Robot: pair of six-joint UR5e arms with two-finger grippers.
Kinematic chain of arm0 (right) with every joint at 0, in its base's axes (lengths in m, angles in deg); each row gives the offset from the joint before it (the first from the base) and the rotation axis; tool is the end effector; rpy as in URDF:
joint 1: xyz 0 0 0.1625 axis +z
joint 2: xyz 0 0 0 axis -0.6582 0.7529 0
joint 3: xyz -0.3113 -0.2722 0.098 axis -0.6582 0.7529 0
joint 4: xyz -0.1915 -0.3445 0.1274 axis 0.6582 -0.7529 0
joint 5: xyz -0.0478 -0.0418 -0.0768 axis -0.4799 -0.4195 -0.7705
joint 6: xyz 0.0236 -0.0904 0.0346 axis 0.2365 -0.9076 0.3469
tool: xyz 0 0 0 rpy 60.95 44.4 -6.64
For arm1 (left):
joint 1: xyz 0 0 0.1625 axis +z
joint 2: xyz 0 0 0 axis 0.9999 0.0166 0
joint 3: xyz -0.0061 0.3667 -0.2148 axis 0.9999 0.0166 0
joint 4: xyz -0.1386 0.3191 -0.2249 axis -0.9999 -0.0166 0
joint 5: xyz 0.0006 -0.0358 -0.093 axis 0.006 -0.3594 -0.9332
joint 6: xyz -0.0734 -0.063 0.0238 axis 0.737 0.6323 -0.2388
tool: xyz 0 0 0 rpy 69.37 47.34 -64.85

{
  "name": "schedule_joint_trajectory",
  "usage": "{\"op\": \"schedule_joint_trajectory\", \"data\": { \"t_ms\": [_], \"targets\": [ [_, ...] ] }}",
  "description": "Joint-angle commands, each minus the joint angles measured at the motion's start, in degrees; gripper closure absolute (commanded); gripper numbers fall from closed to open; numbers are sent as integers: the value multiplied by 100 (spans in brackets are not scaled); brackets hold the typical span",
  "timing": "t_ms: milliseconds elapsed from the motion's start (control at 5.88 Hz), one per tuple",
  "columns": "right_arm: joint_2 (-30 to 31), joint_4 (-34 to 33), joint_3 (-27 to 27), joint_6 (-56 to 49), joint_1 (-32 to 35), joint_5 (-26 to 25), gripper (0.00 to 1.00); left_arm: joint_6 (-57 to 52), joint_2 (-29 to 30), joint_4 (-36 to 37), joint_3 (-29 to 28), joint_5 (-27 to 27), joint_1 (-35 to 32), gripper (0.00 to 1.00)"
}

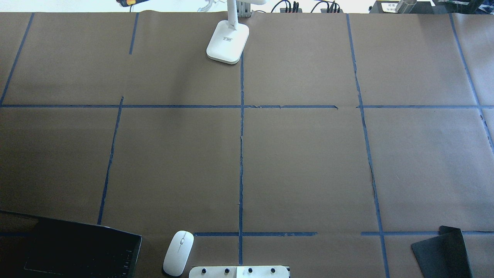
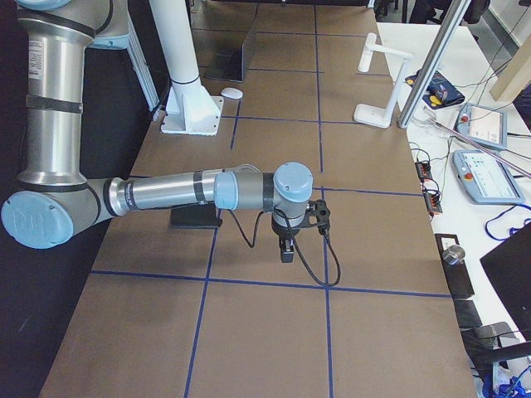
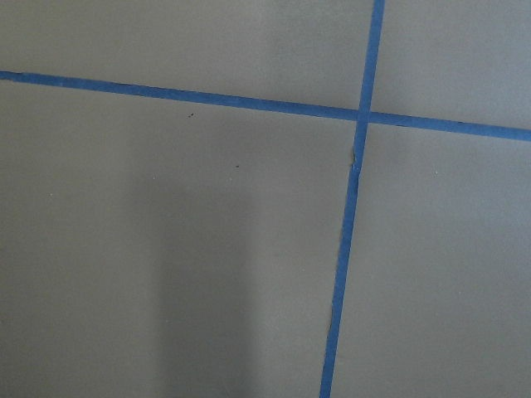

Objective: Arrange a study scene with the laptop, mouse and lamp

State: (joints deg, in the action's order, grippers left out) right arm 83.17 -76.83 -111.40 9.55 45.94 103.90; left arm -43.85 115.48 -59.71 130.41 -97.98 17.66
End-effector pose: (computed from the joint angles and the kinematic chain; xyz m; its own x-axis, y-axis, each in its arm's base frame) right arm 0.0383 -0.4431 0.5865 0.6765 -0.1259 0.7256 0.0972 0.9919 0.0814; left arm 0.0774 -0.4098 0.4220 0.6277 0.0258 -0.7780 -0.0854 0.9957 -0.0359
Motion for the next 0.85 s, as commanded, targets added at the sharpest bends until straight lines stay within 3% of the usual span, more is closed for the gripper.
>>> {"op": "schedule_joint_trajectory", "data": {
  "t_ms": [0, 170, 340, 680],
  "targets": [
    [-18, 8, -14, -2, -96, 6, 0, 3121, -188, -11, 979, 710, 1015, 0],
    [-26, 8, -5, -2, -166, 6, 0, 5139, -180, -28, 1218, 907, 1543, 0],
    [-44, 8, -5, -2, -201, 6, 0, 6447, -189, -202, 1430, 935, 1836, 0],
    [-62, 34, -14, 7, -219, 6, 0, 8059, -373, -562, 1625, 1442, 2549, 0]
  ]
}}
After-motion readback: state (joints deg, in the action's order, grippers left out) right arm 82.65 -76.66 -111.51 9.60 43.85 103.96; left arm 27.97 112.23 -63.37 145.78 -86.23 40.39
